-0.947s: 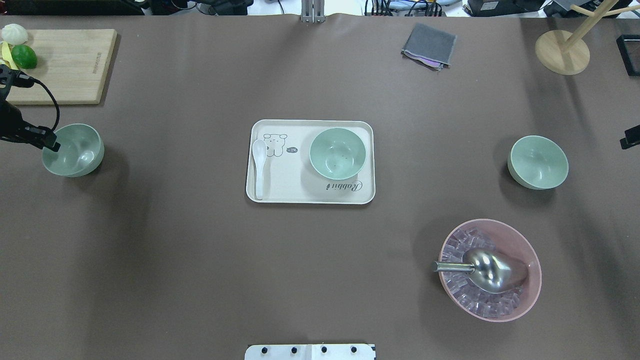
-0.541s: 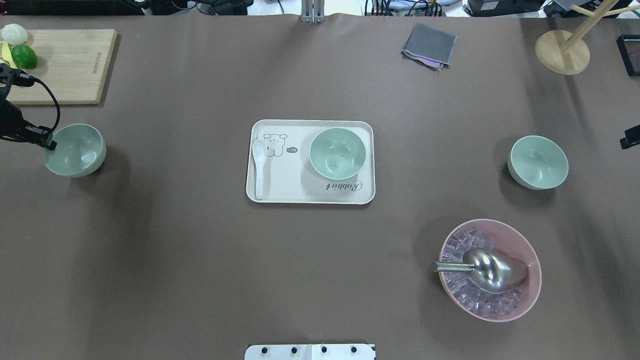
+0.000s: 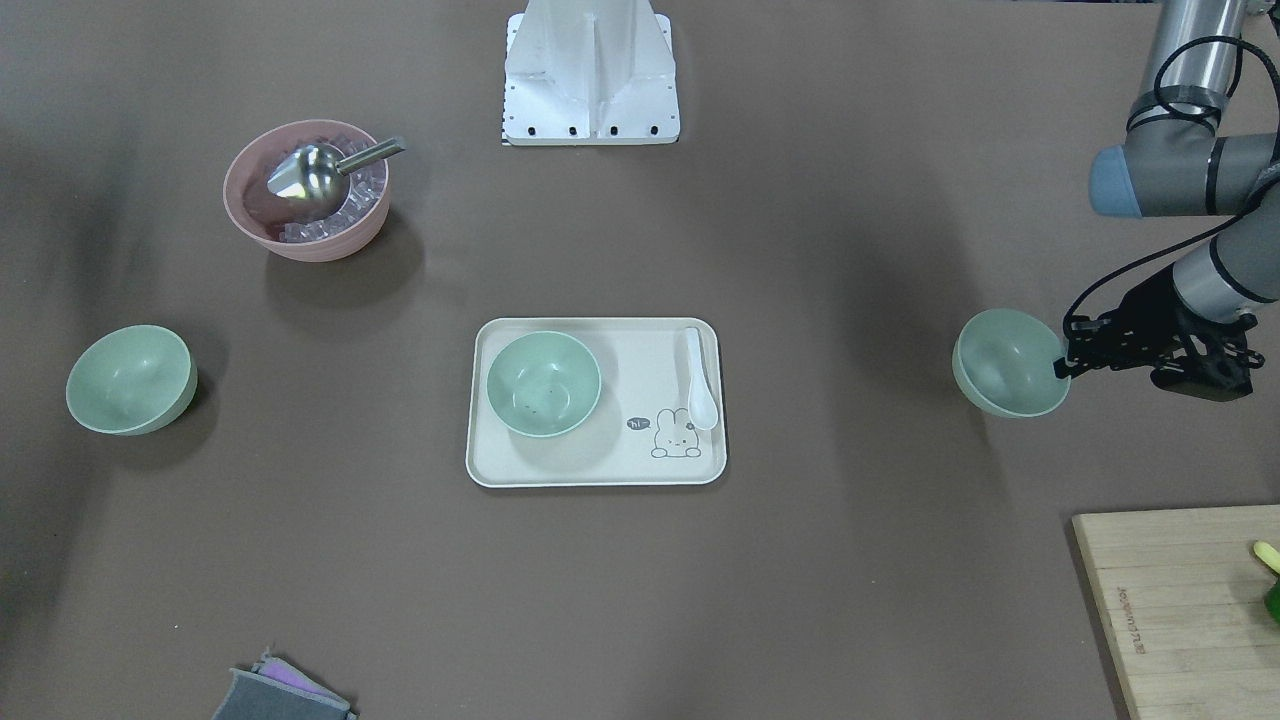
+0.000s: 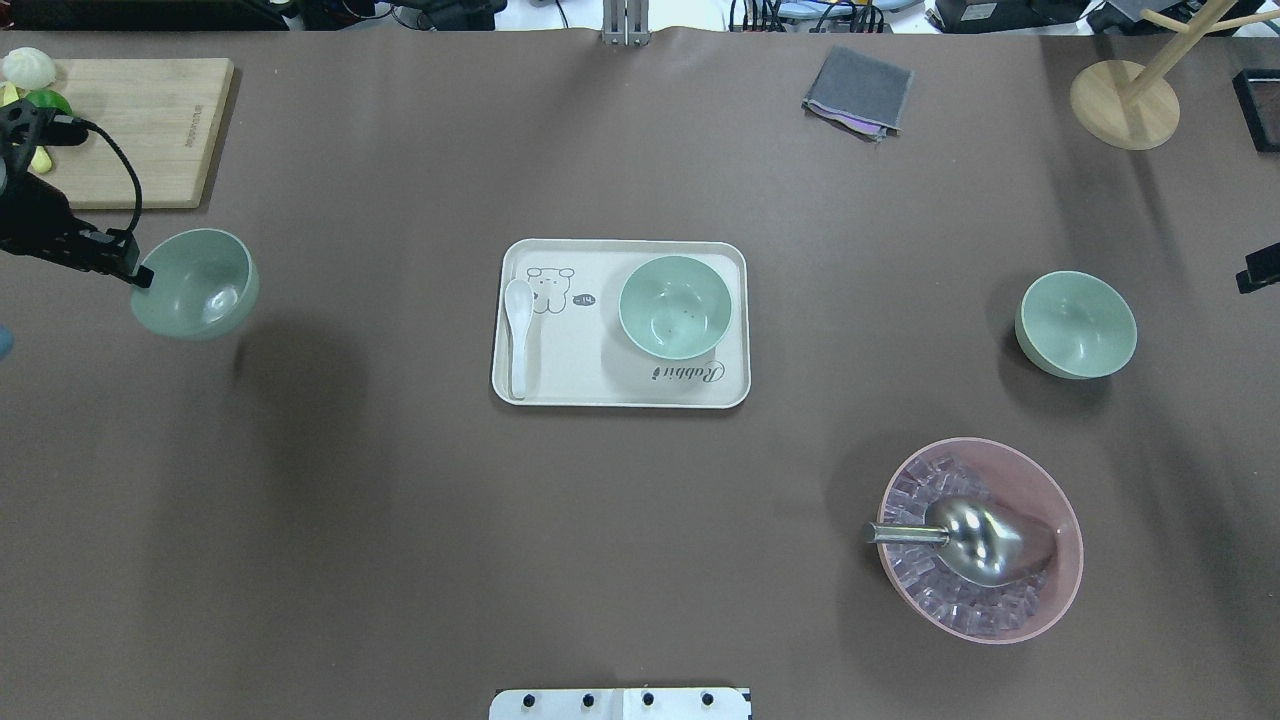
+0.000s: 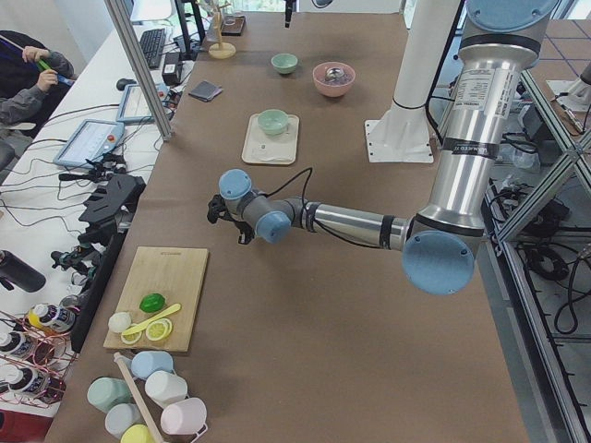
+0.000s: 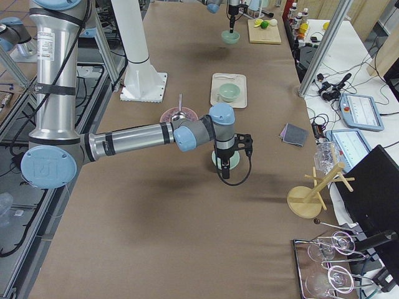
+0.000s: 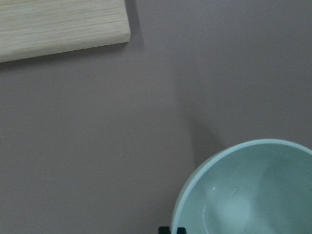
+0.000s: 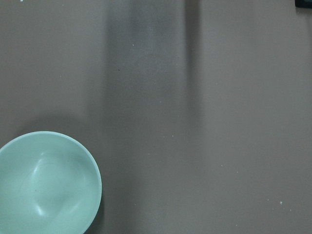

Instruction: Stack green bowls together

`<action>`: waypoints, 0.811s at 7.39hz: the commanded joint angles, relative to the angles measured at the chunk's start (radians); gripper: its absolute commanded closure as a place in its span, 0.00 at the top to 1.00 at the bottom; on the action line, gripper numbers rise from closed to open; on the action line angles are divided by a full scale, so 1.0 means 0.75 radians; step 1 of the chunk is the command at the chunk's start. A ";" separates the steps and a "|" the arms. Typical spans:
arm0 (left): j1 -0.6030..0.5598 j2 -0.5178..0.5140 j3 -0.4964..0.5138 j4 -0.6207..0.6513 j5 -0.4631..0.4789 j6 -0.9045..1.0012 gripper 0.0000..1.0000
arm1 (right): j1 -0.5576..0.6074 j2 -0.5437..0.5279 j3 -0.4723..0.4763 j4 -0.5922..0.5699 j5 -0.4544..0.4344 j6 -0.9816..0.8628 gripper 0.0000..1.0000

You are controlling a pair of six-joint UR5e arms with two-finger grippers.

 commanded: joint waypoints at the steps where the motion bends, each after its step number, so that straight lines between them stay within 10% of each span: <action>1: 0.091 -0.034 -0.118 0.002 0.054 -0.320 0.00 | -0.001 0.001 0.000 0.002 0.002 0.003 1.00; 6: 0.453 -0.462 -0.145 0.300 0.286 -0.834 0.00 | -0.003 0.001 0.000 0.002 -0.001 0.003 1.00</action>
